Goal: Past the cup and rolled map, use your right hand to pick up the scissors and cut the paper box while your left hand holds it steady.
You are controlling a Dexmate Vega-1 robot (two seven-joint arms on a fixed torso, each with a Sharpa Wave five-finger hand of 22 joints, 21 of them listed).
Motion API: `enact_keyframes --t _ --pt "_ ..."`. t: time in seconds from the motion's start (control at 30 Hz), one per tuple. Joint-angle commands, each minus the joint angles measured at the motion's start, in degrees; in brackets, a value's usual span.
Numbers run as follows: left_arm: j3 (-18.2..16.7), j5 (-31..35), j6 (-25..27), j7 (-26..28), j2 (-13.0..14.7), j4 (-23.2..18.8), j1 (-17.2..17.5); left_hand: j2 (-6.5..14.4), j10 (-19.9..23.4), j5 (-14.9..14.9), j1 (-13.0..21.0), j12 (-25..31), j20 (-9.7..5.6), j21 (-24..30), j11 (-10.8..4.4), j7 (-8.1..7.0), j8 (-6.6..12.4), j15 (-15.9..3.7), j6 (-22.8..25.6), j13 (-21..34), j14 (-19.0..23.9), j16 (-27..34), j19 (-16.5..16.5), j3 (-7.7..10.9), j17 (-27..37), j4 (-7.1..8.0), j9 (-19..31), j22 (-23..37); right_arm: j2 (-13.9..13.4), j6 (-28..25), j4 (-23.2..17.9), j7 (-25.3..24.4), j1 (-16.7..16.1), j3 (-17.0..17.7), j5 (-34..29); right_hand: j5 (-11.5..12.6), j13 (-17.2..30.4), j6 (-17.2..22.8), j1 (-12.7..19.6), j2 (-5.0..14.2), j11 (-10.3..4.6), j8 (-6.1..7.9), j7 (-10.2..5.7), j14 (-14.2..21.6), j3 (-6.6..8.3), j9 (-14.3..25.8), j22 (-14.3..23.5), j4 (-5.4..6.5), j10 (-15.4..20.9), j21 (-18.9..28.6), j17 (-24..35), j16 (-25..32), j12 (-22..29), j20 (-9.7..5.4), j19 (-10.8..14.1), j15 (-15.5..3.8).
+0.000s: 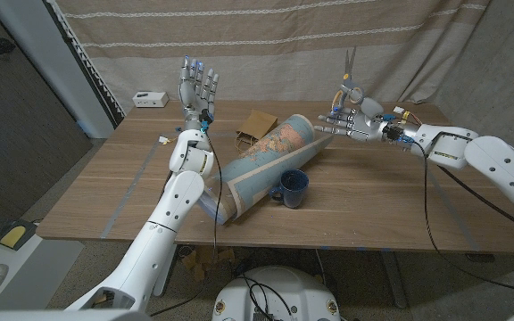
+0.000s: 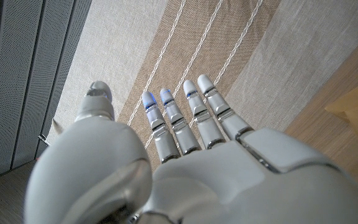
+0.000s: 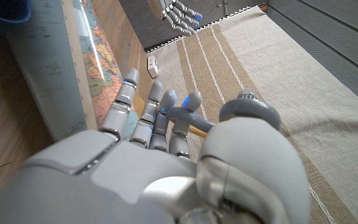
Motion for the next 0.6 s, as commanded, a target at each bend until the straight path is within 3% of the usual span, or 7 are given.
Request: enact_keyframes --t 0.03,0.6 --pt "-0.08 -0.15 0.22 -0.73 0.12 0.37 -0.36 0.16 0.43 0.27 -0.49 0.15 -5.55 -0.16 -0.06 0.04 0.03 -8.93 0.44 0.03 0.45 0.24 0.02 -0.25 0.12 0.15 -0.03 0.29 -0.98 -1.09 0.54 1.68 1.04 -0.6 -0.72 -0.34 -0.1 -0.14 0.06 0.47 -0.09 0.36 1.84 0.54 0.13 0.09 0.05 -0.29 0.44 -0.14 -0.14 -0.43 0.46 0.03 0.63 0.22" --pt "-0.16 1.1 -0.24 -2.51 1.29 1.03 -0.14 0.24 0.43 0.26 -0.62 0.09 -5.45 -0.25 0.08 0.55 0.18 -8.92 1.33 0.03 0.4 0.2 -0.1 -0.25 0.12 0.18 -0.05 0.3 -1.41 -2.17 0.97 3.44 2.4 -1.41 -1.12 -1.03 -2.28 -0.6 -0.09 0.33 -0.01 -0.1 1.95 -0.32 0.1 -0.22 -0.05 -0.48 0.41 -0.4 -1.89 -2.4 -0.24 0.07 0.44 1.07"
